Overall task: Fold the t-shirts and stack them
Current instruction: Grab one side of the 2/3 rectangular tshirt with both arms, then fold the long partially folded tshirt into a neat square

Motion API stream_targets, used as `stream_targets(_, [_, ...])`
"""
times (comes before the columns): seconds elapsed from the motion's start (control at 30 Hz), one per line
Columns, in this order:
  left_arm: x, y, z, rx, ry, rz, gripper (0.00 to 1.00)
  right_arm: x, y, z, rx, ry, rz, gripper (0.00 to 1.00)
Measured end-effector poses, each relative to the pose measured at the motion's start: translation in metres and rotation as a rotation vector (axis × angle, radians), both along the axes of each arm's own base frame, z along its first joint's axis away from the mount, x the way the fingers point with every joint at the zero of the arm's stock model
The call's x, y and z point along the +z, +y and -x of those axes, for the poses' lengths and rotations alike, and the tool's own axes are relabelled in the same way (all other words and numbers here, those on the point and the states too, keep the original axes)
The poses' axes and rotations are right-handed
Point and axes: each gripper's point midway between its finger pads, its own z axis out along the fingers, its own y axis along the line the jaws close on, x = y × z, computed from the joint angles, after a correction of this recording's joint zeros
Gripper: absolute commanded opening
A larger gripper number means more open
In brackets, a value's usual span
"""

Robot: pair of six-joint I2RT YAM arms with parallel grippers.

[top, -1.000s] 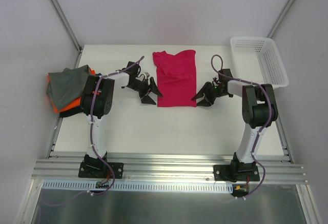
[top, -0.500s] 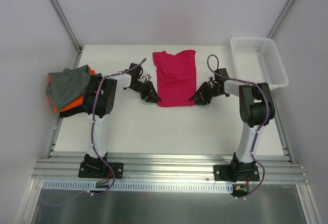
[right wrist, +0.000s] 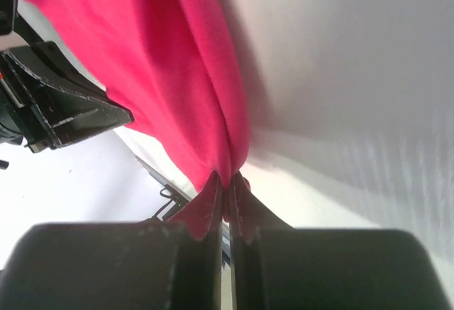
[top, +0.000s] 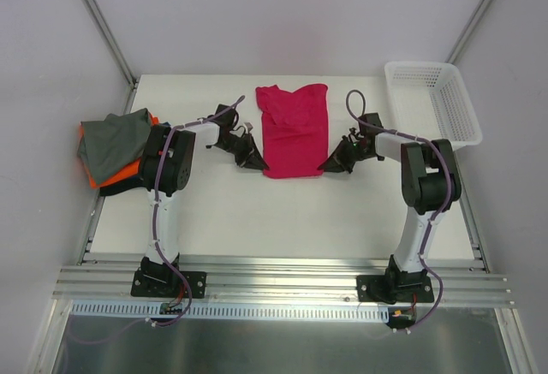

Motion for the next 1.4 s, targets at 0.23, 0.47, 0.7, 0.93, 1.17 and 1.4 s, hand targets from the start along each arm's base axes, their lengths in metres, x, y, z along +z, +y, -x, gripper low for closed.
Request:
stream_targets(0.23, [0.026, -0.007, -0.015, -0.034, -0.093, 0.056, 0.0, 0.033, 0.0, -0.003, 0.021, -0.068, -0.004, 0.0])
stream_targets(0.47, [0.076, -0.002, -0.032, -0.055, -0.252, 0.086, 0.0, 0.078, 0.0, -0.01, 0.042, -0.169, -0.011, 0.0])
stream_targets(0.7, [0.123, 0.008, -0.047, -0.052, -0.401, 0.102, 0.0, 0.103, -0.002, -0.023, 0.039, -0.234, -0.016, 0.0])
stream_targets(0.93, [0.146, 0.005, -0.058, -0.062, -0.48, 0.108, 0.0, 0.128, -0.005, -0.041, 0.024, -0.303, -0.023, 0.0])
stream_targets(1.17, [0.174, 0.002, -0.077, -0.061, -0.573, 0.119, 0.0, 0.158, -0.007, -0.067, 0.005, -0.393, -0.032, 0.0])
stream_targets(1.4, [0.145, -0.001, -0.108, -0.055, -0.588, 0.074, 0.0, 0.144, -0.01, -0.111, -0.018, -0.421, -0.02, 0.0])
